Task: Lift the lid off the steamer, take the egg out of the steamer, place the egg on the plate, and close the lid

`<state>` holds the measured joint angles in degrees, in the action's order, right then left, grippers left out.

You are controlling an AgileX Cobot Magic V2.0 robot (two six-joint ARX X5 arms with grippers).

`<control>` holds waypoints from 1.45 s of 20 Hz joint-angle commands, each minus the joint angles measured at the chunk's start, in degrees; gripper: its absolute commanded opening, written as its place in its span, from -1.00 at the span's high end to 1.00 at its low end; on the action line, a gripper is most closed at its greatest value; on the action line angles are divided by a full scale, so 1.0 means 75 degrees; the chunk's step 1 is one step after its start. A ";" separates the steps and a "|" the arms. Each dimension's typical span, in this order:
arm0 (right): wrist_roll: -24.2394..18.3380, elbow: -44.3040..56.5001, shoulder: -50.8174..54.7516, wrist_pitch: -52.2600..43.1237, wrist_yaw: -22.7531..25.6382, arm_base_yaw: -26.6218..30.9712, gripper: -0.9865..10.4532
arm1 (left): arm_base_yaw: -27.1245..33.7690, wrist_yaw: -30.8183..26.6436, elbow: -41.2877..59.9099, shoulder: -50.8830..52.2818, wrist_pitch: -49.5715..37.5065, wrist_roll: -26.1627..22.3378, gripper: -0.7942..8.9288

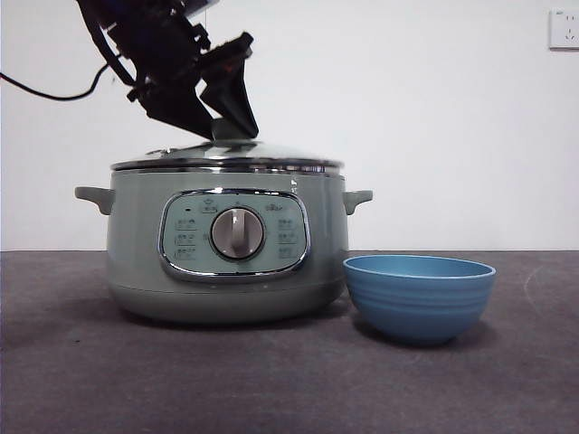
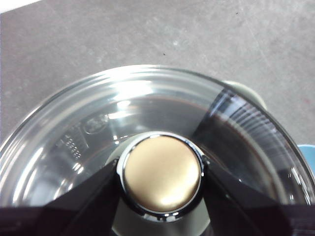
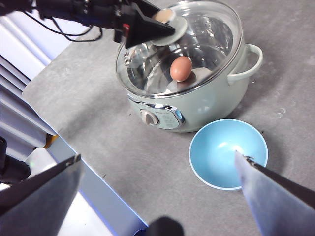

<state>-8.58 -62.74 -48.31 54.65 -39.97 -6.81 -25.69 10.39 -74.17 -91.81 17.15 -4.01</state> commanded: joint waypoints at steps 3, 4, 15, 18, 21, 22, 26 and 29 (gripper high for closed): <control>0.0023 -0.0023 -0.0067 -0.0117 0.0000 -0.0023 -0.16 | -0.0026 0.0052 -0.0889 0.0495 0.0329 -0.0012 0.85; 0.0029 -0.0023 -0.0122 -0.0219 -0.0003 -0.0023 -0.16 | -0.0026 0.0041 -0.1029 0.0589 0.0527 -0.0015 0.85; 0.1291 -0.0032 -0.1784 -0.3325 0.0641 -0.1408 -0.16 | -0.0012 -0.0618 -0.1271 0.3506 0.2500 0.0012 0.85; 0.1545 -0.0090 -0.2614 -0.4188 0.1515 -0.2247 -0.16 | -0.0012 -0.0985 -0.1271 0.4342 0.3246 0.0009 0.85; 0.1527 -0.0647 -0.3660 -0.4435 0.2463 -0.2993 -0.16 | -0.0012 -0.1107 -0.1271 0.5004 0.3829 0.0012 0.85; 0.1448 -0.0976 -0.4086 -0.4427 0.2771 -0.3235 -0.16 | -0.0012 -0.1250 -0.1271 0.5182 0.3984 0.0009 0.85; 0.1314 -0.2632 -0.5855 -0.4121 0.3465 -0.3841 -0.16 | -0.0012 -0.1384 -0.1271 0.5659 0.4427 0.0015 0.85; 0.0860 -0.4016 -0.7242 -0.3558 0.4173 -0.4156 -0.16 | -0.0012 -0.1384 -0.1271 0.5846 0.4514 0.0020 0.85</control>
<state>-0.62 -92.53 -101.51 28.10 -8.97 -37.87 -25.74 -0.08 -82.72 -48.64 53.63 -3.88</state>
